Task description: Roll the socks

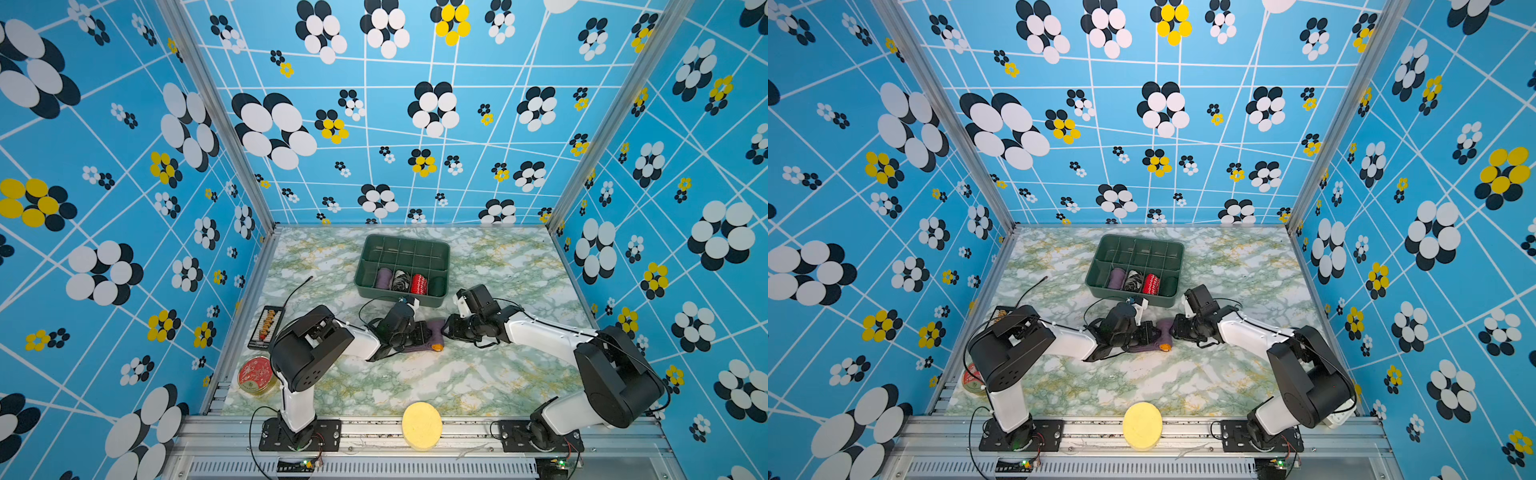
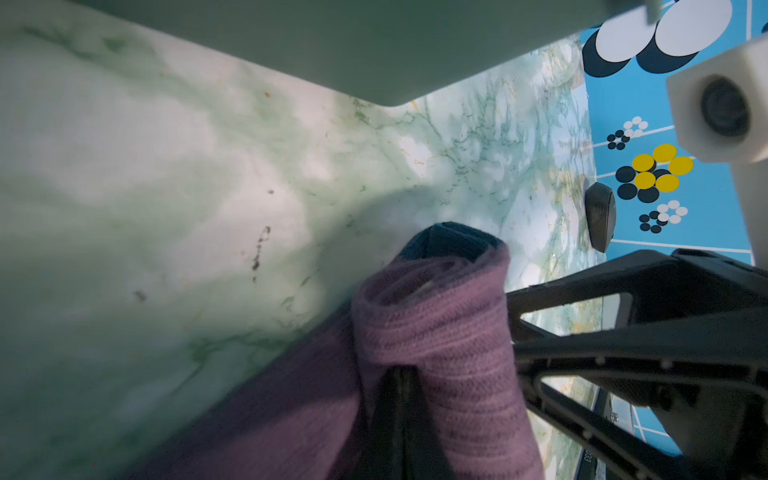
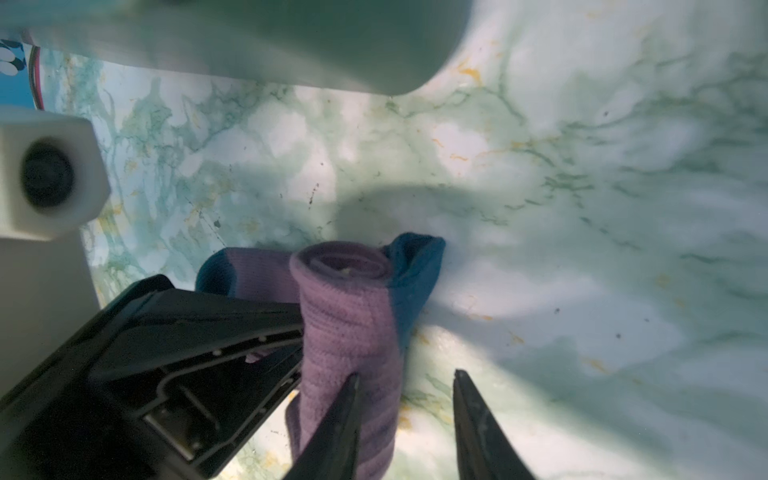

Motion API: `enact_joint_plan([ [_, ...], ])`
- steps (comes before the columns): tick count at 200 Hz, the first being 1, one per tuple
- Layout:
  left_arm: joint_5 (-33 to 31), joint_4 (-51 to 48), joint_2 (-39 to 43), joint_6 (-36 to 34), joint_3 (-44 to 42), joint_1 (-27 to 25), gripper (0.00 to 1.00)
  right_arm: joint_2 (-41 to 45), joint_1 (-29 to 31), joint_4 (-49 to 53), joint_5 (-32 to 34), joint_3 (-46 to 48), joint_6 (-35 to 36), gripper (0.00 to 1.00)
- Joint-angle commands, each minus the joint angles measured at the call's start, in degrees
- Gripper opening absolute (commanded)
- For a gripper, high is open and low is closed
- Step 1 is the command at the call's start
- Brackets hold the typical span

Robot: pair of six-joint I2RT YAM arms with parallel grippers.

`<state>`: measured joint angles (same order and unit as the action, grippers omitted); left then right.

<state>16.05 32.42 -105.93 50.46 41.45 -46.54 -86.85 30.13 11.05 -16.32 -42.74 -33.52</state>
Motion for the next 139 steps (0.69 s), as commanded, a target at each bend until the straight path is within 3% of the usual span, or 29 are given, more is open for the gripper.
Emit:
enact_joint_plan([
  [1,1.58,-7.9,-0.29,-2.23,0.72,-0.17,0.0,-0.77,0.76,-2.29,-3.07,0.35,-0.15,0.39],
  [84,-0.02,-27.96,4.09,-12.24,5.58,-0.08,0.0,-4.02,3.02,-3.88,-4.5,-1.02,-0.12,0.42],
  [139,2.33,-26.83,3.63,-12.28,3.7,0.4,0.02,-4.72,4.0,-6.55,-5.43,-1.12,-1.61,0.45],
])
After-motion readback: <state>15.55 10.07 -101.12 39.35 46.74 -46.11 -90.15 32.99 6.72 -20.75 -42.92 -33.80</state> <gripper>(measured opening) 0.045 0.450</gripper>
